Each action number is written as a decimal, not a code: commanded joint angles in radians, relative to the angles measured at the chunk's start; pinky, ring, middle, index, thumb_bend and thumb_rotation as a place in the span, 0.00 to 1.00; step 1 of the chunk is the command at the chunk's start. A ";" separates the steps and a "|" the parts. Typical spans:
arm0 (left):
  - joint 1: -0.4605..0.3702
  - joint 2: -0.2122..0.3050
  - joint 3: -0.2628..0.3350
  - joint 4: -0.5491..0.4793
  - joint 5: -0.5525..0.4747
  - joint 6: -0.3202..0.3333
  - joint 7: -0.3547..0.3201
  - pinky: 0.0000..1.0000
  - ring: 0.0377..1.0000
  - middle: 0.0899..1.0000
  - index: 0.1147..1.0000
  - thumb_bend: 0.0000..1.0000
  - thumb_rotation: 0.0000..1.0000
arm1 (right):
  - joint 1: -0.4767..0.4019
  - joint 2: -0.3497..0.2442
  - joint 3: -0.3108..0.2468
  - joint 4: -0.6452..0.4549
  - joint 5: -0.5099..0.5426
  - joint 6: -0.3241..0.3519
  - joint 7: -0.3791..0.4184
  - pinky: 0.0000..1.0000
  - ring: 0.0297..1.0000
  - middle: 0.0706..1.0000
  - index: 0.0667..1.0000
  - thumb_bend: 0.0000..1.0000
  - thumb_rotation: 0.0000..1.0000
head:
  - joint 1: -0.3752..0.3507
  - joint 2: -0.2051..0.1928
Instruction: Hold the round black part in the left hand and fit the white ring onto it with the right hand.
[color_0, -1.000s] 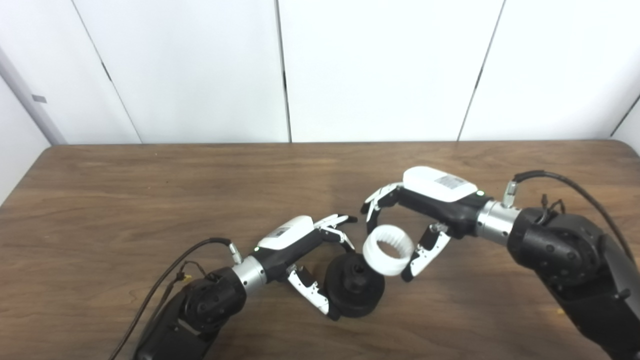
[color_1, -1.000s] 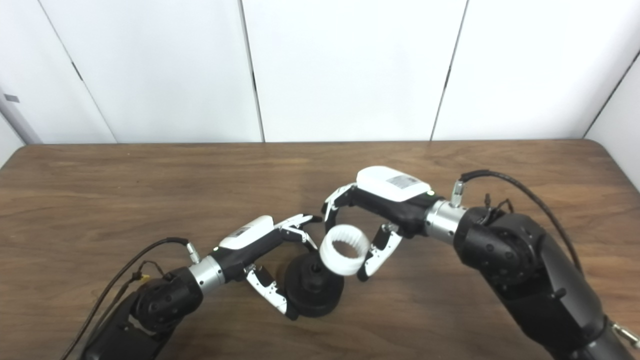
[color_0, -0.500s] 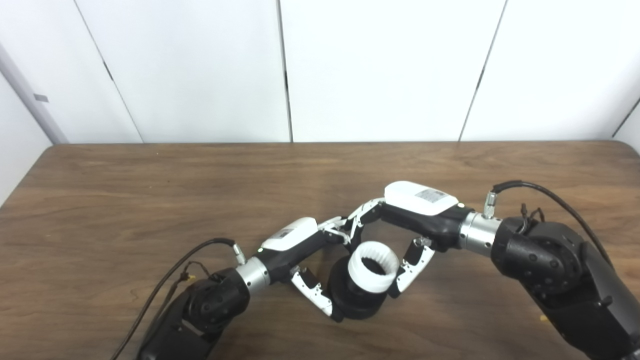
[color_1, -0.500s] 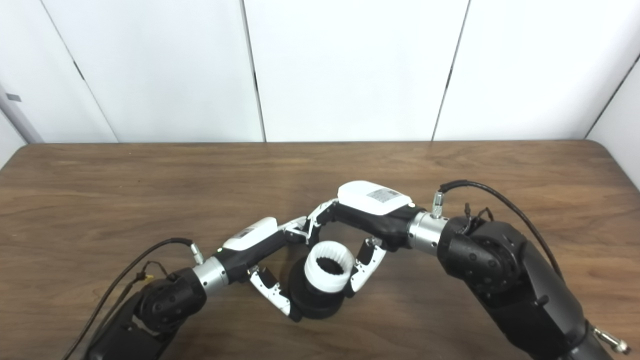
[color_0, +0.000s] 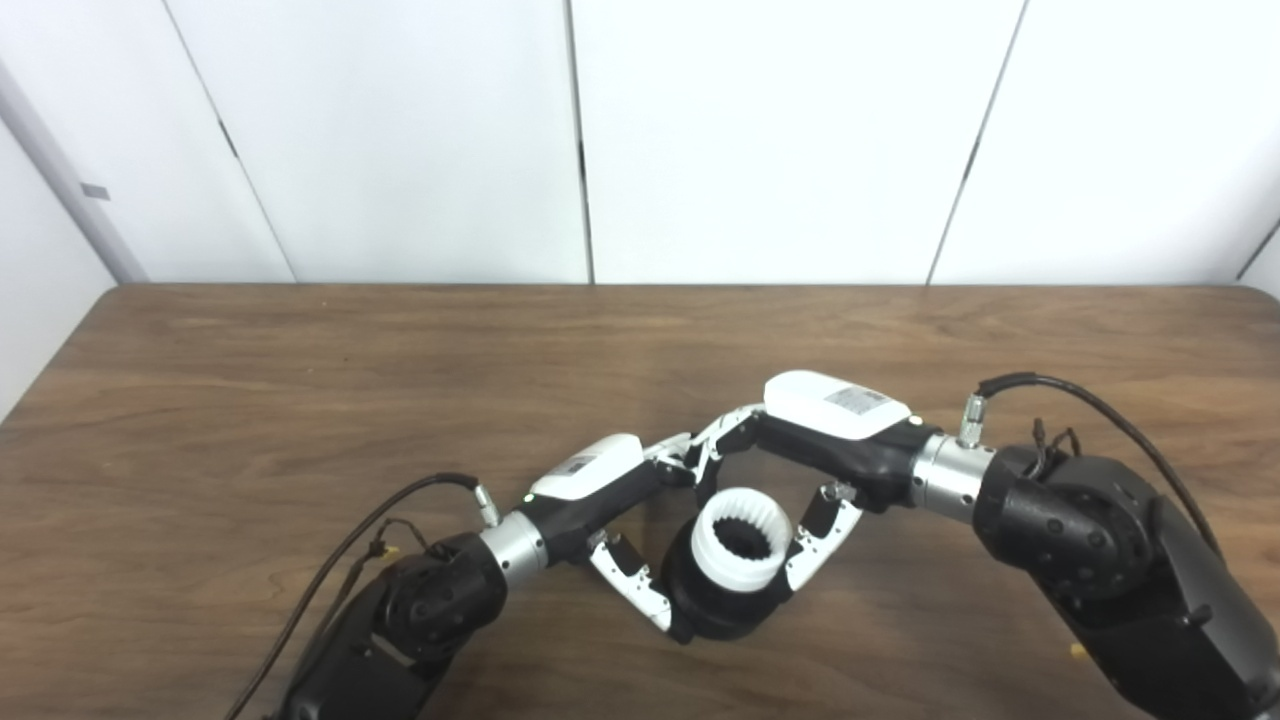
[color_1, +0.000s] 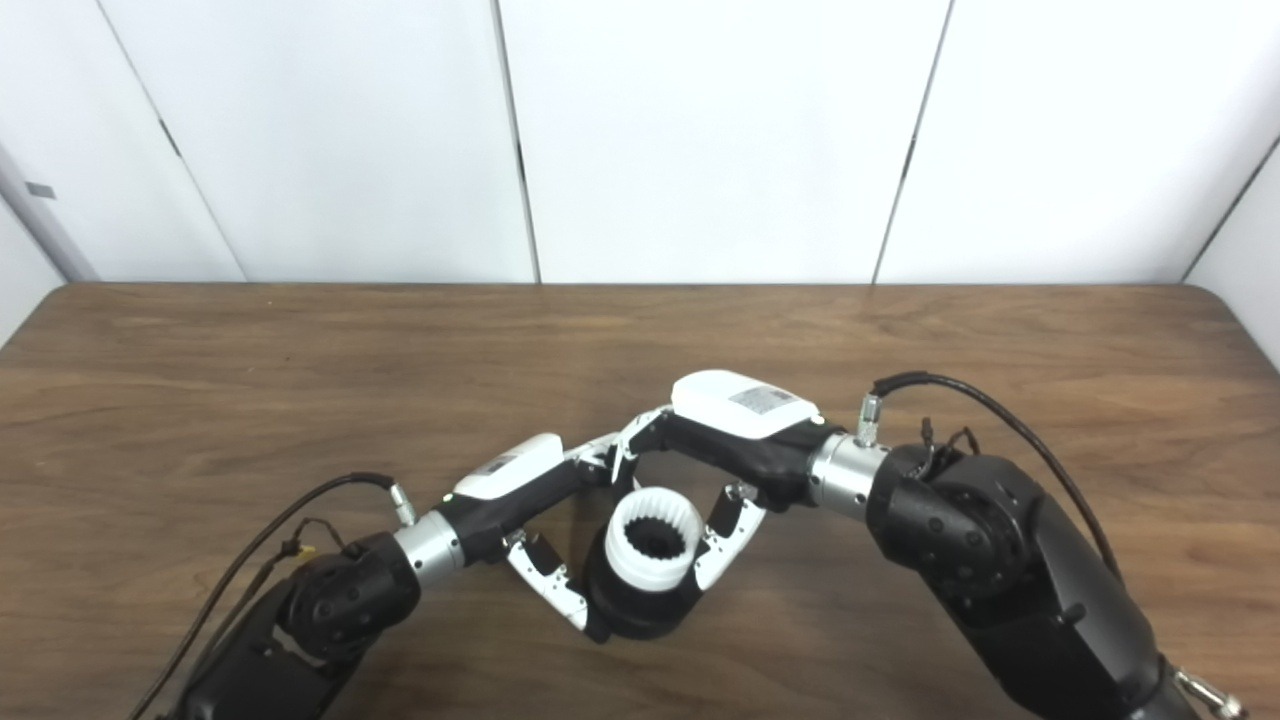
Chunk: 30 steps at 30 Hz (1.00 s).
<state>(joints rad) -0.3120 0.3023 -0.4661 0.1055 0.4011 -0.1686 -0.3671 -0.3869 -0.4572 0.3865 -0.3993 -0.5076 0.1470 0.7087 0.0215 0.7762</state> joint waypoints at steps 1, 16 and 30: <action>0.017 0.006 -0.022 0.023 0.014 0.061 -0.060 0.93 1.00 0.97 0.42 0.52 0.07 | -0.026 0.010 -0.004 0.000 0.002 -0.021 -0.020 0.75 0.81 0.76 0.44 0.52 0.14 | 0.001 0.000; 0.024 0.004 -0.018 0.012 0.015 0.061 -0.057 0.93 1.00 0.97 0.42 0.52 0.07 | -0.012 0.026 0.011 0.026 -0.022 -0.020 -0.021 0.73 0.81 0.75 0.45 0.52 0.14 | 0.005 0.008; 0.023 0.007 -0.017 0.004 0.013 0.069 -0.061 0.92 1.00 0.97 0.42 0.52 0.08 | -0.003 0.002 0.023 0.065 -0.037 -0.037 -0.015 0.72 0.80 0.76 0.45 0.52 0.14 | 0.006 0.014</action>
<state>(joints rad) -0.3071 0.3028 -0.4634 0.0944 0.4040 -0.1602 -0.3674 -0.3794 -0.4354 0.3955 -0.3471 -0.5186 0.1089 0.6772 0.0261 0.7839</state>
